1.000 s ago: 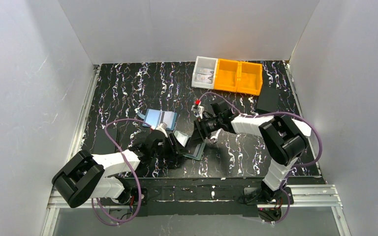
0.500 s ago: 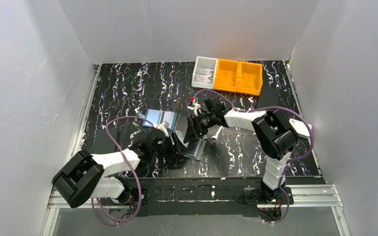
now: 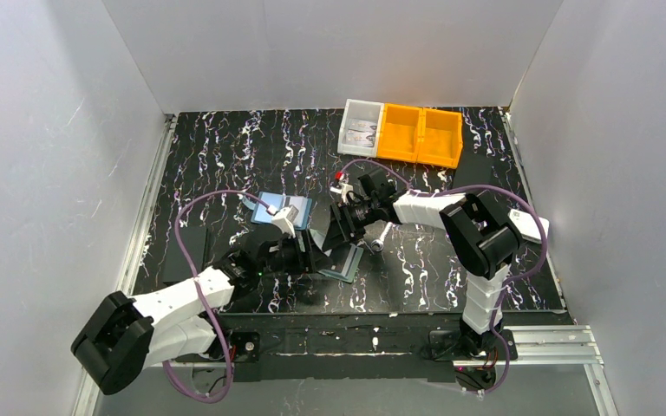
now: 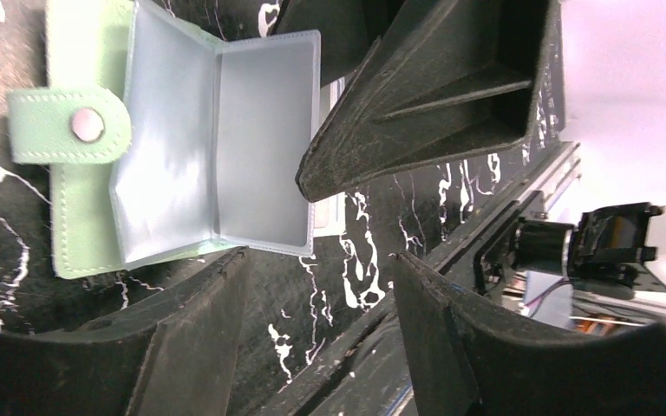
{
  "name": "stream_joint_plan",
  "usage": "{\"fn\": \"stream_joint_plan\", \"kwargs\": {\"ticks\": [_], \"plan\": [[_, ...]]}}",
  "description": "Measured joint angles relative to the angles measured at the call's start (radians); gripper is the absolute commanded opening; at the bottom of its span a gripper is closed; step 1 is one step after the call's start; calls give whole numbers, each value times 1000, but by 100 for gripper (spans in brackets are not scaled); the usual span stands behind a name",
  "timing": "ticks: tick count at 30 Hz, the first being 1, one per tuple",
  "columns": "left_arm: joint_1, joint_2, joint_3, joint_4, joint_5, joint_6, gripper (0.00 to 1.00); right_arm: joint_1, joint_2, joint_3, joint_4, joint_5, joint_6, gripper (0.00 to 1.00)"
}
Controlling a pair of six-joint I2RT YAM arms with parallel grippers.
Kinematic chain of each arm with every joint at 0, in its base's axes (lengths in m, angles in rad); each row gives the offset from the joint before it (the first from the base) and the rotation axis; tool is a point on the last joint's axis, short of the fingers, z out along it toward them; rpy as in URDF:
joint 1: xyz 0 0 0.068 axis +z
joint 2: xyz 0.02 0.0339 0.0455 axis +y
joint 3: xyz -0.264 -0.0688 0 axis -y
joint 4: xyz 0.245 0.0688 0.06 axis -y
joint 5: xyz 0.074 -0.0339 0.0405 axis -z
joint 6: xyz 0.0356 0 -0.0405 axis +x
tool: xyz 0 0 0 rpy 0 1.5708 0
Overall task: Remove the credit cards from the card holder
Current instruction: Remove the credit card from the card holder.
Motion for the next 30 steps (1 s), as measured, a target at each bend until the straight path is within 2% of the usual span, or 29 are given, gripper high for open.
{"fn": "stream_joint_plan", "kwargs": {"ticks": [7,18,30], "plan": [[0,8,94,-122,-39,144,60,0,9,0,9,-10,24,69],[0,169,221,-213,-57,244,53,0,20,-1,53,-47,79,69],[-8,284,296,-249,-67,285,37,-10,34,-7,107,-53,129,67]]}}
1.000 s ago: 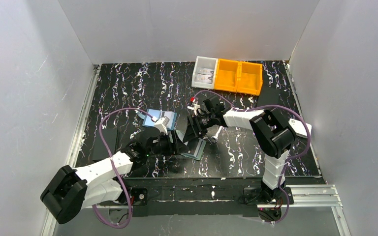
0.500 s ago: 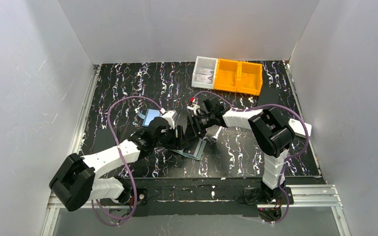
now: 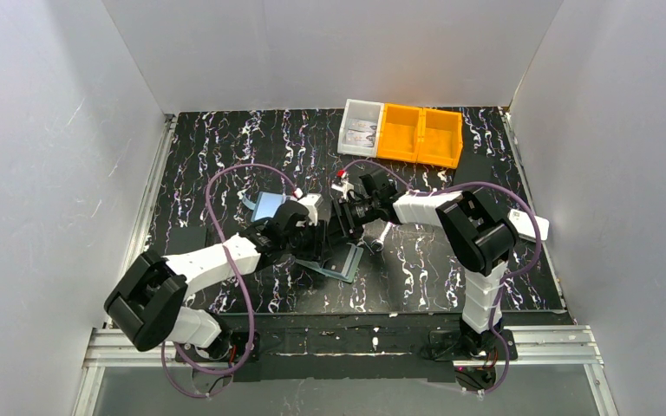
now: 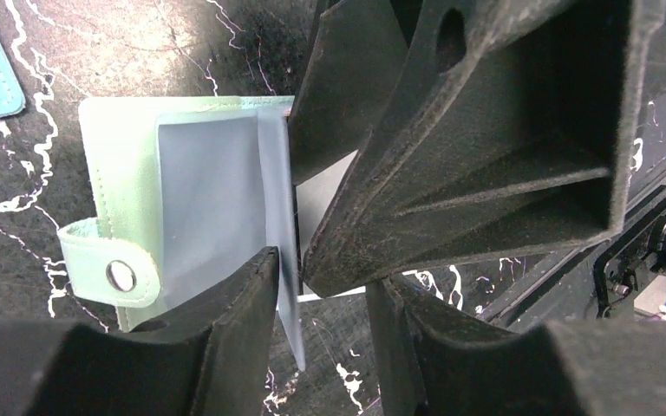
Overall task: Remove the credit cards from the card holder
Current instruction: Remove the credit card from the card holder.
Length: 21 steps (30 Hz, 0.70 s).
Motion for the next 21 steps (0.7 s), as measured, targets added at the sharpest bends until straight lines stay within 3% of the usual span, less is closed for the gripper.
{"fn": "stream_joint_plan", "kwargs": {"ticks": [10,21], "plan": [[-9,56,43,-46,-11,4,1,-21,-2,-22,19,27,1,69],[3,36,2,-3,-26,-56,0,-29,-156,-100,-20,21,-89,76]]}}
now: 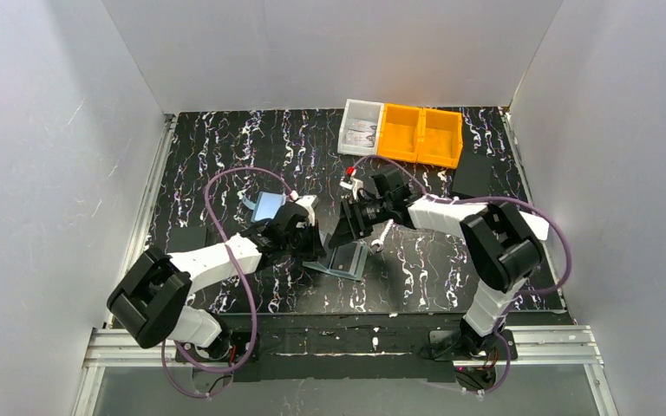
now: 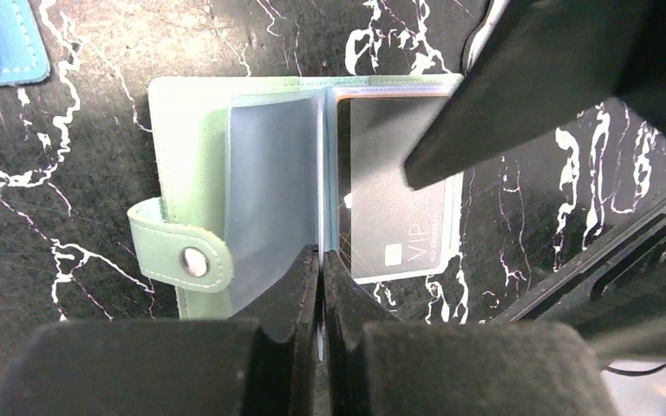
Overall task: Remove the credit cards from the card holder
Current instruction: Remove the credit card from the card holder.
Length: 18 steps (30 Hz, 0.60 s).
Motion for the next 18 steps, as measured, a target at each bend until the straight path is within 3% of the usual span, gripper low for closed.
{"fn": "stream_joint_plan", "kwargs": {"ticks": [8,13,18], "plan": [[10,-74,-137,159,53,-142,0,-46,-251,-175,77,-67,-88,73],[10,-189,-278,319,67,-260,0,-60,-388,-316,179,-75,-32,68],[6,-269,-368,454,67,-346,0,-84,-408,-343,279,-62,73,66]]}}
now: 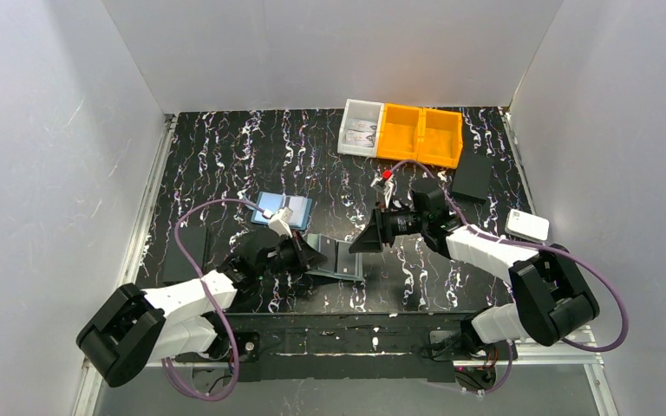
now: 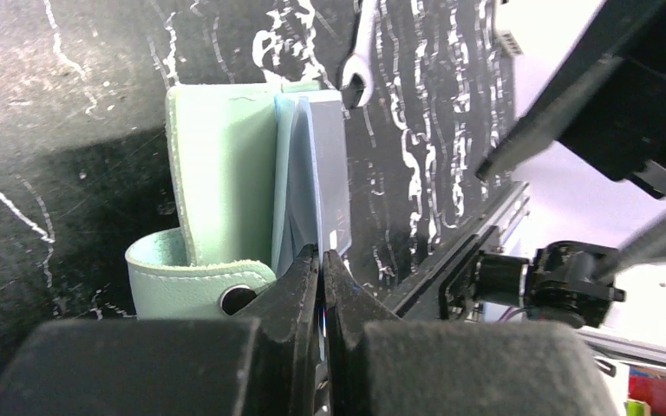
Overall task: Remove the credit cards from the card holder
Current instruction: Remove the credit card from the card holder.
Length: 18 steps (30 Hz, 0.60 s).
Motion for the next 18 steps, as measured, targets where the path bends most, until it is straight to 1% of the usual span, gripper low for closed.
{"fn": "stream_joint_plan", "kwargs": {"ticks": [7,12,18], "plan": [[-5,-9,-14,137,14,-51,0,-18,14,-24,115,8,137,65],[-9,0,-50,264,13,-83,0,-17,32,-44,172,8,205,63],[-9,32,-80,370,11,-113,0,-17,67,-49,228,8,270,62]]}}
